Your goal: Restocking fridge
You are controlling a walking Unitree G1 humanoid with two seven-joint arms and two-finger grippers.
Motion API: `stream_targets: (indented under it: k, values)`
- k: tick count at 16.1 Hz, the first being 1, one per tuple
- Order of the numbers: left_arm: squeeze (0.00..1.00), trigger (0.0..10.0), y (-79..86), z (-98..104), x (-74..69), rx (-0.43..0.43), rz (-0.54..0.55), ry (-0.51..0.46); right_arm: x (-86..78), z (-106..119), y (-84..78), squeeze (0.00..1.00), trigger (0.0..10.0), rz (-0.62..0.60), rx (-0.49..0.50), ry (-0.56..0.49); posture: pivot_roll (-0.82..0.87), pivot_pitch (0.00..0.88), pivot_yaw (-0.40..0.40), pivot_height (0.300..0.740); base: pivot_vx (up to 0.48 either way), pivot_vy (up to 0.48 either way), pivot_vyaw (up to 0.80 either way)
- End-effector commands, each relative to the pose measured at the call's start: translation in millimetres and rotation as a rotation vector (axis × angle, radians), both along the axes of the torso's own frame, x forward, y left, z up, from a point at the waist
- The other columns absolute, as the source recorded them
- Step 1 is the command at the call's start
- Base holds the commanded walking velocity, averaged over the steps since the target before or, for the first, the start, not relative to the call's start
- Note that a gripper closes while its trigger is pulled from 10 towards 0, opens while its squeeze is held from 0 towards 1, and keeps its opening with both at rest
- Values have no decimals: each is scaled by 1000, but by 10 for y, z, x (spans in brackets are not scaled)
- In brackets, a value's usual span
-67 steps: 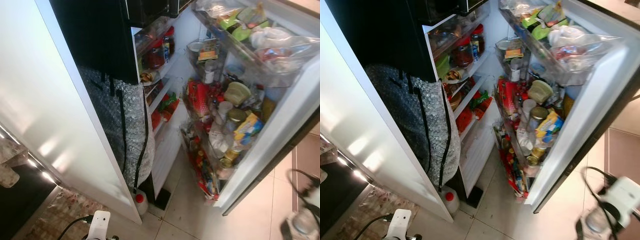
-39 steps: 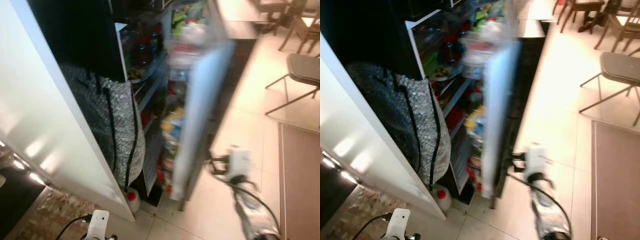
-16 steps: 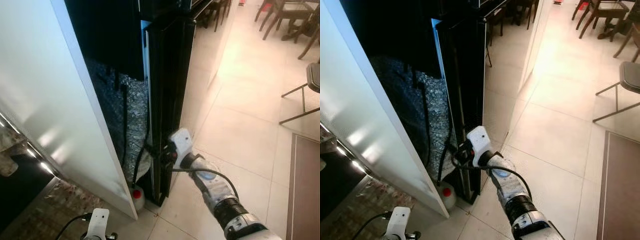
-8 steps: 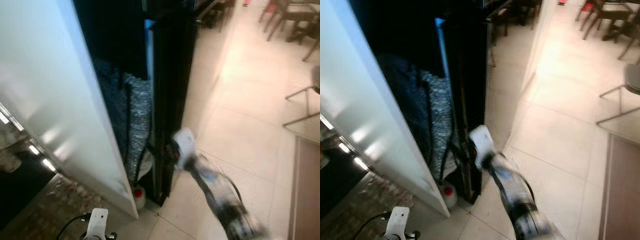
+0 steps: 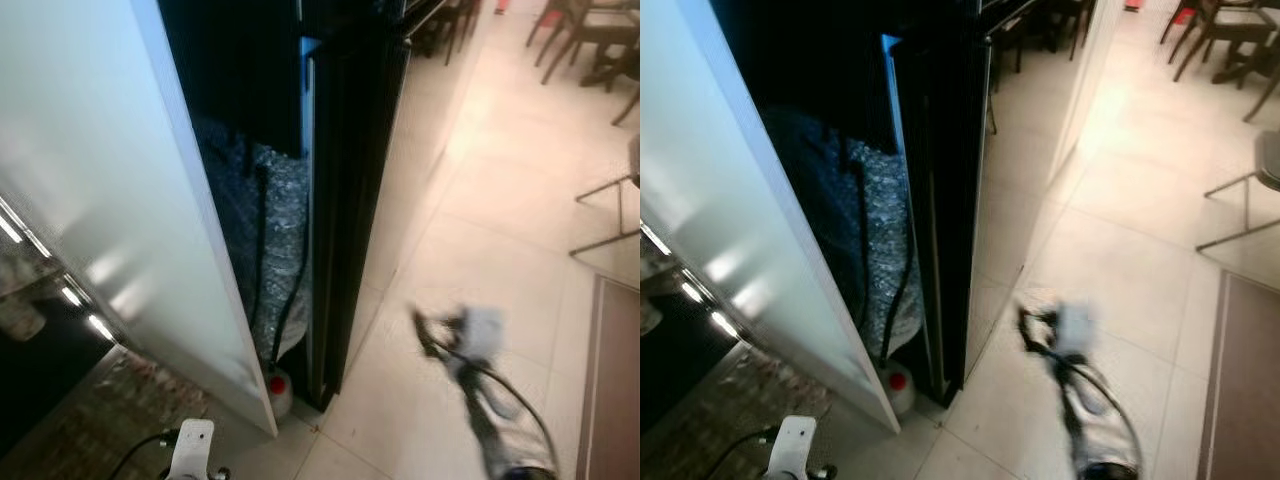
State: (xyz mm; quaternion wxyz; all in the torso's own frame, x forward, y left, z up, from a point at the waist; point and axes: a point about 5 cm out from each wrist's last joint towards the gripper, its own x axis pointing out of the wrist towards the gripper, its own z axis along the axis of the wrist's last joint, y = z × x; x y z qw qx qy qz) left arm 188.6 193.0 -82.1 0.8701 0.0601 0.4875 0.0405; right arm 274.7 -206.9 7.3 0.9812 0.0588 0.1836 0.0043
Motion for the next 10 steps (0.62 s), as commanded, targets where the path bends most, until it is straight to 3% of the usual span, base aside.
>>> stream_targets:
  k: [1, 3, 4, 5, 7, 10]
  values:
    - [0, 10000, -16, -16, -26, -12, 6, 12, -186, -286, -3, 0, 10000, -11, -3, 155, -83, 38, 31, 740, 0, 0, 0]
    - [0, 10000, -19, -16, -26, -33, 41, 1, -514, -608, 4, 0, 10000, 0, -29, 370, -85, 26, 30, 740, 0, 0, 0]
    - [0, 10000, -20, -18, -32, -45, 76, -11, -884, -865, 104, 0, 10000, 56, -87, 566, -68, 14, 26, 740, 0, 0, 0]
    - [0, 10000, -24, -20, -37, -54, 89, -17, -1038, -950, 138, 0, 10000, 85, -136, 636, -61, 0, 23, 740, 0, 0, 0]
    - [0, 10000, -42, -30, -54, -81, 98, -14, -1118, -991, 163, 0, 10000, -56, -23, 642, -61, 0, 23, 740, 0, 0, 0]
    - [0, 10000, -70, -42, -70, -85, 80, -7, -1177, -1020, 188, 0, 10000, -70, 29, 636, -57, 0, 11, 740, 0, 0, 0]
